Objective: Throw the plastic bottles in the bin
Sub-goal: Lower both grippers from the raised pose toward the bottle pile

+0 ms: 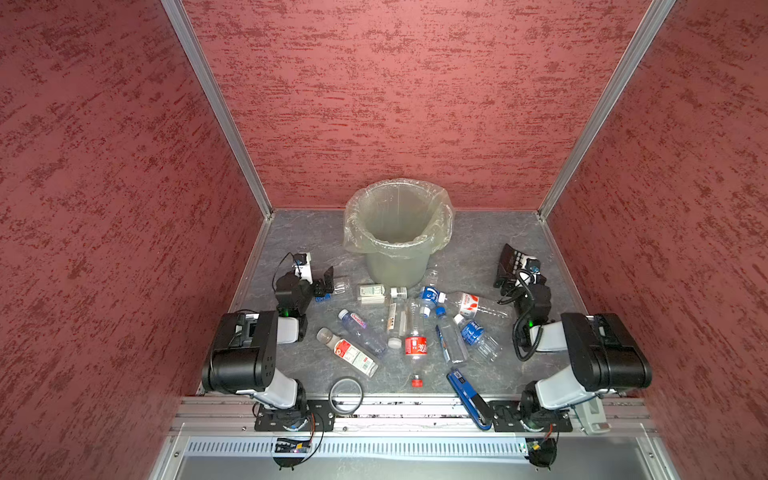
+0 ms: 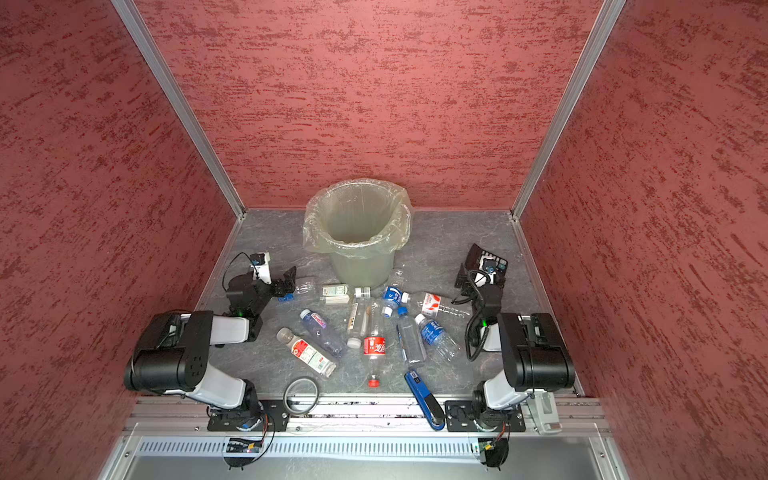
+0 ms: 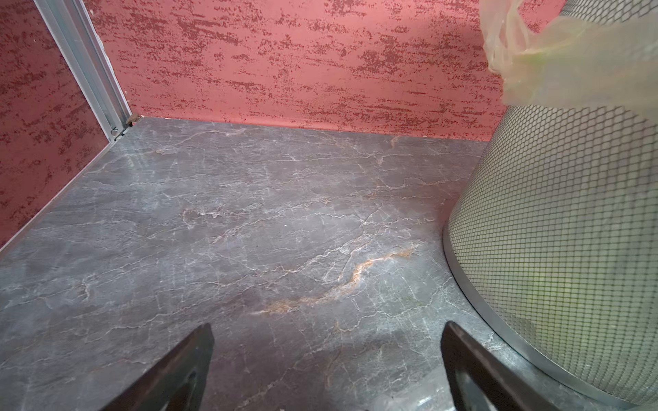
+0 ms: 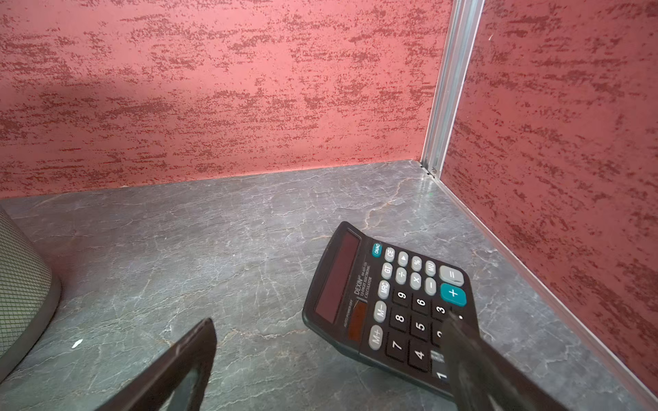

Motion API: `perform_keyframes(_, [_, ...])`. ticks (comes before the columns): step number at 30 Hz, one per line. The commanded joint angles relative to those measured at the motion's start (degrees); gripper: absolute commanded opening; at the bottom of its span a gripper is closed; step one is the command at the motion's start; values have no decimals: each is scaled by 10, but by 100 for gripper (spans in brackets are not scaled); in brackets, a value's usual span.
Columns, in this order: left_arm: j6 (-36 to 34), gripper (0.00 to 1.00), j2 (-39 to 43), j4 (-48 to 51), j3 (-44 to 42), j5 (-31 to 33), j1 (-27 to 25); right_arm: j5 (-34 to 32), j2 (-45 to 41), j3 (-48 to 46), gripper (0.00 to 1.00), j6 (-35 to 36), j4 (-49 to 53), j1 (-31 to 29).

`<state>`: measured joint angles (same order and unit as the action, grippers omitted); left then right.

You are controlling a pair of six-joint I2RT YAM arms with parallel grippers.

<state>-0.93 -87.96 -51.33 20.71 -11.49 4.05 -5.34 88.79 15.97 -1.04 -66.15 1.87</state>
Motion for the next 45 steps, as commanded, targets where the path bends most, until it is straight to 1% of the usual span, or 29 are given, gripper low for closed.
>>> perform_keyframes(1, [-3, 99, 0, 2, 9, 4, -3, 2, 0, -1, 99, -2, -8, 1])
perform_keyframes(31, [3, 100, 1, 4, 11, 8, 1, 7, 0, 2, 99, -4, -2, 3])
perform_keyframes(32, [8, 99, 0, 5, 12, 32, -3, 7, -1, 1, 99, -3, -3, 4])
perform_keyframes(33, [17, 99, 3, 7, 12, 70, -6, 7, -1, 0, 99, -3, -4, 3])
perform_keyframes(35, [32, 99, 28, 25, 10, 115, -8, -11, -7, -1, 99, -6, -4, 2])
perform_keyframes(37, [43, 99, 67, 71, 14, 182, -20, -41, -44, 11, 99, -13, 47, -1])
perform_keyframes(38, [44, 99, 94, 112, 26, 226, -29, -60, -69, 24, 99, -19, 89, -2])
perform_keyframes(39, [44, 99, 119, 144, 33, 252, -39, -87, -88, 46, 99, -31, 146, -3])
perform_keyframes(41, [45, 99, 164, 165, 33, 269, -52, -141, -111, 91, 99, -63, 249, -4])
perform_keyframes(43, [68, 99, 204, 190, 33, 280, -64, -195, -127, 134, 99, -129, 348, -4])
perform_keyframes(45, [89, 99, 234, 257, 52, 300, -76, -212, -141, 169, 99, -171, 420, -7])
